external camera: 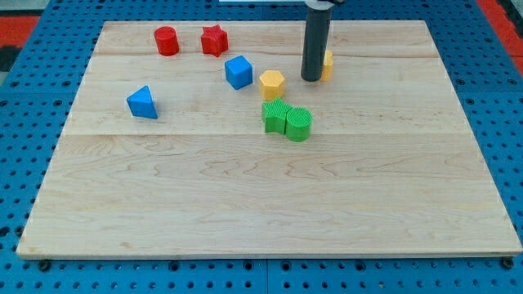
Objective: Push the yellow heart to the top side of the yellow hexagon
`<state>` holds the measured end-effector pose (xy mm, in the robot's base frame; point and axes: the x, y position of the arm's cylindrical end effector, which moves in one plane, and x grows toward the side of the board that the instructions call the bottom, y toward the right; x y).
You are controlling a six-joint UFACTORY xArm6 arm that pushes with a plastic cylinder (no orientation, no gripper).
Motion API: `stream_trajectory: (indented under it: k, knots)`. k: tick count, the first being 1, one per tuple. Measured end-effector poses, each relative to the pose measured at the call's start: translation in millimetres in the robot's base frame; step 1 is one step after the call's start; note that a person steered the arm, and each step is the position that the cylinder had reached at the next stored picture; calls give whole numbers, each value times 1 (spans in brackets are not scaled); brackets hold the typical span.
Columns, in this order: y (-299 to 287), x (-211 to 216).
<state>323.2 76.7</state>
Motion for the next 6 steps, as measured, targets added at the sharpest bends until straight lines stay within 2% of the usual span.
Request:
stream_trajectory:
  k: [1, 2, 3, 4, 6]
  knots:
    - [70, 11]
    - [94, -13]
    - [-14, -26]
    - [25, 0]
    - [-67, -21]
